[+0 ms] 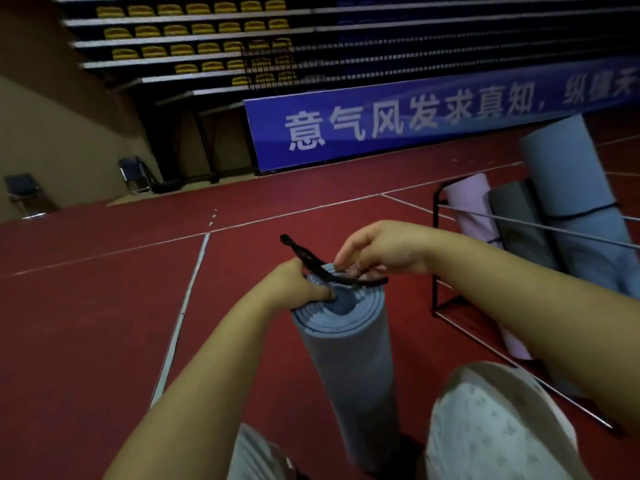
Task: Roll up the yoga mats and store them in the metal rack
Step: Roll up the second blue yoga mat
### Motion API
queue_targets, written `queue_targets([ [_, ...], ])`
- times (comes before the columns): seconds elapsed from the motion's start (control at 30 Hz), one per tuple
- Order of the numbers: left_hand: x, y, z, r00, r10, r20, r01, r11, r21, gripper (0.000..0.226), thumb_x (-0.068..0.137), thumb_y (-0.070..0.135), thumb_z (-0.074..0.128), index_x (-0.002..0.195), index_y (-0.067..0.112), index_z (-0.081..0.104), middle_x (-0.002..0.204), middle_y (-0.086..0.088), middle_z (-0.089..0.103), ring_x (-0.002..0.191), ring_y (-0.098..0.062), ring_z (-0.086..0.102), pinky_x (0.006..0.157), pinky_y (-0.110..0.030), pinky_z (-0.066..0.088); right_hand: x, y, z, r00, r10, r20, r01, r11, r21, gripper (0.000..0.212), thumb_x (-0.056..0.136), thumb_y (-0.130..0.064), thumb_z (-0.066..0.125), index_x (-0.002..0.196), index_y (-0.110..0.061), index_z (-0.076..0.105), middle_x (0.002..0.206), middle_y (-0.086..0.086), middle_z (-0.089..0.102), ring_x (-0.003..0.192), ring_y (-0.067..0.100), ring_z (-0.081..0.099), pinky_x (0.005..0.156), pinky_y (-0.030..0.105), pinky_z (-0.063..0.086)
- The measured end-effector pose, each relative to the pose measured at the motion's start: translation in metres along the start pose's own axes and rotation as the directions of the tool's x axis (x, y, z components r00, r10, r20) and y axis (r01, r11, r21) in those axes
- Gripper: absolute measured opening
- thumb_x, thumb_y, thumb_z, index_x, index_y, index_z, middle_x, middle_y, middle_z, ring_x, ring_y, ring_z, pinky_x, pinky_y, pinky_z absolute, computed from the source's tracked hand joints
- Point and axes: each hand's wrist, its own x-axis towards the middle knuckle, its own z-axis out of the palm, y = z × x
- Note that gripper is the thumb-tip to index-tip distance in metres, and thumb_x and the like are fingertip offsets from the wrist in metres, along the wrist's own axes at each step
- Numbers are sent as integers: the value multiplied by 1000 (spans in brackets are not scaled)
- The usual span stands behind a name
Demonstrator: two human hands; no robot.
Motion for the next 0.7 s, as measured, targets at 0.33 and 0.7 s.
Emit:
queue_targets([
  [0.33, 3, -5, 12, 996, 36, 78, -16, 970, -243, 86, 51, 53, 83, 126, 22, 54, 125, 2, 59, 114, -18, 57, 97, -41, 47, 13, 20, 0, 989, -148, 24, 107, 579, -808, 74, 63, -49, 82, 128, -36, 49, 114, -2, 45, 107, 17, 45, 95, 36, 44],
  [0.7, -3, -19, 20, 940, 304, -156, -319, 944, -83, 92, 72, 41, 78, 135, 63, 15, 159, 9, 5, 145, -16, 7, 115, -42, 20, 14, 27, 2, 998, -48, 45, 65, 642, -764, 37, 74, -45, 73, 100, -23, 59, 100, 0, 57, 96, 21, 53, 83, 41, 47],
])
